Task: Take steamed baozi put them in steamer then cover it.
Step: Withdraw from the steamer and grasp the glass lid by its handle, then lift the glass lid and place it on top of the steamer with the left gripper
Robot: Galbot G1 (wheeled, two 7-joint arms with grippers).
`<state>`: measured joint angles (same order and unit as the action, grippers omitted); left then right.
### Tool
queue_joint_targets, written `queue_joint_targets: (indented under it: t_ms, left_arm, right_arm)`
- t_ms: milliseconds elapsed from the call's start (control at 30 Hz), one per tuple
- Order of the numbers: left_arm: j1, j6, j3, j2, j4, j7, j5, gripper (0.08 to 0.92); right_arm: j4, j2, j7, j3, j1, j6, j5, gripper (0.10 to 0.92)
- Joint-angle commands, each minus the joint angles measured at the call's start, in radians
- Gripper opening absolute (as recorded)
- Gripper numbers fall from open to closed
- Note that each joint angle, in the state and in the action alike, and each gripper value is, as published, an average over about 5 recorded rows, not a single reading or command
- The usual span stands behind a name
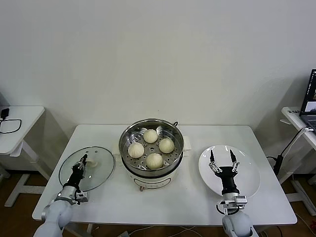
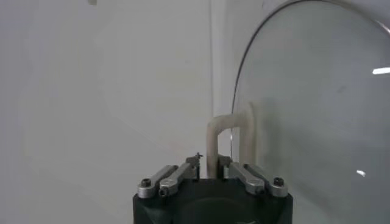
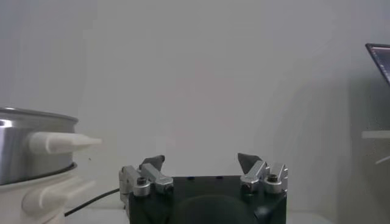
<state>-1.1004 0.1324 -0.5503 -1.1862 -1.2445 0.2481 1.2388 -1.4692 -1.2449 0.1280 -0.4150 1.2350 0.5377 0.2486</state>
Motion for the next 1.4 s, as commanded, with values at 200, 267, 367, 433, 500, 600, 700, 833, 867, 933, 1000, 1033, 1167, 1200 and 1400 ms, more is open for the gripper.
queue_joint_targets:
  t_ms: [200, 267, 367, 433, 500, 600, 700, 833, 867, 933, 1000, 1033, 1167, 1200, 1400]
  left_arm:
    - [-0.067, -0.069, -0.117, 0.055, -0.339, -0.041, -0.082, 0.187]
    - [-0.077, -0.093, -0.139, 0.073, -0.426, -0.055, -0.105, 0.187]
    - [-0.094, -0.137, -0.146, 0.093, -0.563, -0.086, -0.146, 0.187]
    - [-0.102, -0.172, -0.130, 0.095, -0.653, -0.108, -0.159, 0.187]
    - [-0.104, -0.209, -0.101, 0.088, -0.737, -0.129, -0.162, 0.187]
    - [-0.102, -0.278, -0.031, 0.074, -0.853, -0.165, -0.172, 0.187]
    - [-0.093, -0.371, 0.093, 0.065, -0.939, -0.207, -0.188, 0.187]
    - [-0.056, -0.484, 0.296, 0.035, -0.987, -0.270, -0.147, 0.187]
    - [-0.043, -0.504, 0.343, 0.023, -0.984, -0.285, -0.131, 0.187]
    - [-0.013, -0.542, 0.431, -0.004, -0.966, -0.318, -0.101, 0.187]
    - [0.020, -0.577, 0.502, -0.033, -0.934, -0.350, -0.081, 0.187]
    - [0.037, -0.592, 0.529, -0.046, -0.914, -0.365, -0.072, 0.187]
    - [0.099, -0.646, 0.602, -0.099, -0.826, -0.416, -0.027, 0.187]
    - [0.113, -0.658, 0.613, -0.111, -0.804, -0.431, -0.010, 0.187]
    - [0.179, -0.700, 0.644, -0.165, -0.690, -0.491, 0.064, 0.187]
  right_arm:
    - [-0.003, -0.002, 0.001, 0.010, -0.009, 0.000, -0.007, 0.823]
    - [-0.004, -0.002, 0.002, 0.012, -0.012, -0.001, -0.008, 0.823]
    - [-0.007, -0.002, 0.004, 0.013, -0.014, -0.002, -0.009, 0.823]
    - [-0.010, -0.003, 0.006, 0.012, -0.014, -0.003, -0.011, 0.823]
    - [-0.013, -0.004, 0.007, 0.010, -0.012, -0.003, -0.012, 0.823]
    - [-0.017, -0.004, 0.008, 0.005, -0.008, -0.004, -0.013, 0.823]
    - [-0.022, -0.004, 0.009, 0.000, -0.003, -0.012, -0.014, 0.823]
    - [-0.025, -0.002, 0.019, -0.008, 0.003, -0.045, -0.022, 0.823]
    - [-0.024, -0.002, 0.022, -0.010, 0.004, -0.053, -0.024, 0.823]
    - [-0.023, -0.003, 0.027, -0.012, 0.004, -0.070, -0.028, 0.823]
    - [-0.021, -0.007, 0.029, -0.014, 0.003, -0.082, -0.031, 0.823]
    - [-0.020, -0.010, 0.030, -0.016, 0.002, -0.086, -0.034, 0.823]
    - [-0.007, -0.024, 0.031, -0.021, -0.003, -0.089, -0.045, 0.823]
    - [-0.004, -0.027, 0.031, -0.022, -0.004, -0.089, -0.047, 0.823]
    - [0.007, -0.038, 0.031, -0.026, -0.006, -0.088, -0.056, 0.823]
